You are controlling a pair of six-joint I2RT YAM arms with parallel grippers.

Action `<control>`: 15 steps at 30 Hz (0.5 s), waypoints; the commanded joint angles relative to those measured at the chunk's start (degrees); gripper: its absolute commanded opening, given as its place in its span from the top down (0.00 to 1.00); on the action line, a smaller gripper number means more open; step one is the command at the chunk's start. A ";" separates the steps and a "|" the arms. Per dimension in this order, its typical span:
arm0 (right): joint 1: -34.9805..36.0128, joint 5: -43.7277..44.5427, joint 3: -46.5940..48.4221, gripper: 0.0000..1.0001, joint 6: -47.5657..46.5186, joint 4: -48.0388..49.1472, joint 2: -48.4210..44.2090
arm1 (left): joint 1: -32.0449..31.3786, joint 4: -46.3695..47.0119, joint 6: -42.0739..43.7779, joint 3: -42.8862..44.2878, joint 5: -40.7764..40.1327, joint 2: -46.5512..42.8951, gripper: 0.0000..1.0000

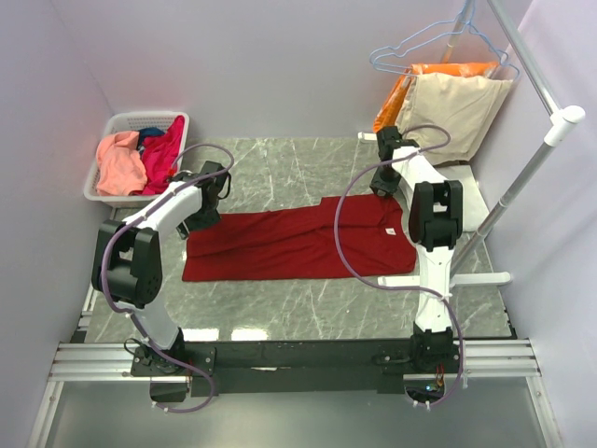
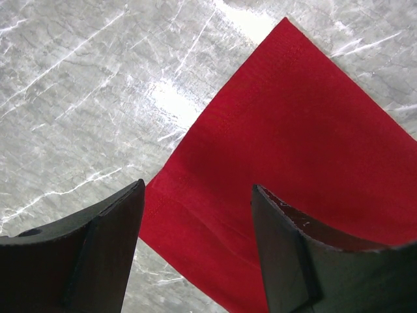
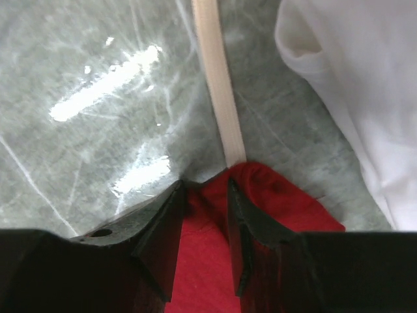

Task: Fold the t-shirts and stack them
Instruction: Fold the tshirt

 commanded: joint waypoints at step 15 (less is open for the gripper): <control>-0.09 -3.54 -5.45 0.65 0.83 3.82 -6.99 | -0.07 0.34 1.56 1.96 0.12 0.20 0.29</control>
